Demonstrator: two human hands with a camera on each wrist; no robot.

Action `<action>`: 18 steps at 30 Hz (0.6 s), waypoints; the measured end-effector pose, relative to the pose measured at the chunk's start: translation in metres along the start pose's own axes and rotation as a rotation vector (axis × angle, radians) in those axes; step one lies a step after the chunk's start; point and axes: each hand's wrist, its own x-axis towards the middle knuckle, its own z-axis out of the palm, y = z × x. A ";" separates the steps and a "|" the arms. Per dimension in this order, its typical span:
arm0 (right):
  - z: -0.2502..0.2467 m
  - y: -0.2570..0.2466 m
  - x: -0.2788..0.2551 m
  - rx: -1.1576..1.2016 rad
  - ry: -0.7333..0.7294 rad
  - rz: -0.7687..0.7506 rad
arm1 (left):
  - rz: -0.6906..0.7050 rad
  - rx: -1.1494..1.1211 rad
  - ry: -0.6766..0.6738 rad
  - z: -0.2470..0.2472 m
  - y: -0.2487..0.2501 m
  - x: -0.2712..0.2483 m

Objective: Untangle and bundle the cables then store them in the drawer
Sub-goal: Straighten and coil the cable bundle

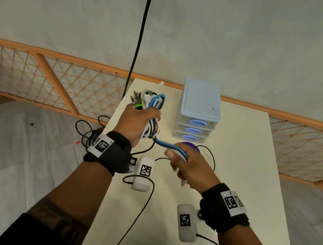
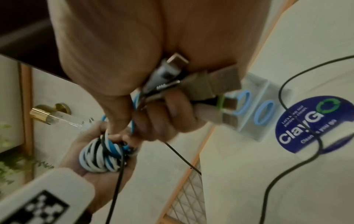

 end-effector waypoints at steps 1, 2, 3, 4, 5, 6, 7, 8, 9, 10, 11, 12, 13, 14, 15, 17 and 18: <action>0.002 0.000 0.003 -0.055 -0.006 -0.007 | -0.027 -0.065 0.009 0.001 -0.002 -0.001; 0.006 0.001 0.007 -0.127 -0.014 -0.023 | -0.041 -0.117 0.006 0.005 -0.002 -0.003; 0.011 0.000 0.011 -0.190 -0.016 -0.052 | -0.045 -0.132 -0.003 0.008 -0.003 -0.004; 0.017 -0.002 0.014 -0.203 -0.013 -0.091 | -0.036 -0.124 -0.017 0.013 -0.004 -0.006; 0.022 -0.004 0.018 -0.149 -0.010 -0.120 | -0.019 -0.108 -0.028 0.017 -0.003 -0.009; 0.027 -0.005 0.020 -0.049 -0.010 -0.122 | -0.001 -0.098 -0.037 0.021 -0.002 -0.012; 0.031 -0.005 0.022 0.070 -0.021 -0.112 | 0.012 -0.103 -0.041 0.022 -0.001 -0.014; 0.033 -0.004 0.021 0.178 -0.039 -0.098 | 0.025 -0.115 -0.038 0.021 0.000 -0.013; 0.033 -0.004 0.018 0.250 -0.052 -0.080 | 0.040 -0.131 -0.030 0.020 0.003 -0.012; 0.032 -0.004 0.015 0.273 -0.064 -0.062 | 0.055 -0.143 -0.018 0.017 0.007 -0.011; 0.030 -0.003 0.011 0.284 -0.088 -0.048 | 0.069 -0.150 -0.002 0.013 0.010 -0.009; 0.028 -0.002 0.008 0.286 -0.116 -0.031 | 0.083 -0.145 0.013 0.008 0.011 -0.007; 0.024 -0.001 0.005 0.297 -0.146 -0.001 | 0.099 -0.117 0.025 0.004 0.013 -0.006; 0.020 0.000 0.002 0.297 -0.176 0.038 | 0.124 -0.048 0.040 0.000 0.013 -0.004; 0.015 0.000 -0.001 0.265 -0.204 0.076 | 0.156 0.060 0.052 -0.005 0.012 -0.003; 0.003 -0.003 -0.006 0.071 -0.221 0.126 | 0.228 0.321 0.085 -0.016 0.009 -0.002; -0.002 -0.007 -0.008 -0.064 -0.210 0.124 | 0.251 0.411 0.091 -0.021 0.006 0.000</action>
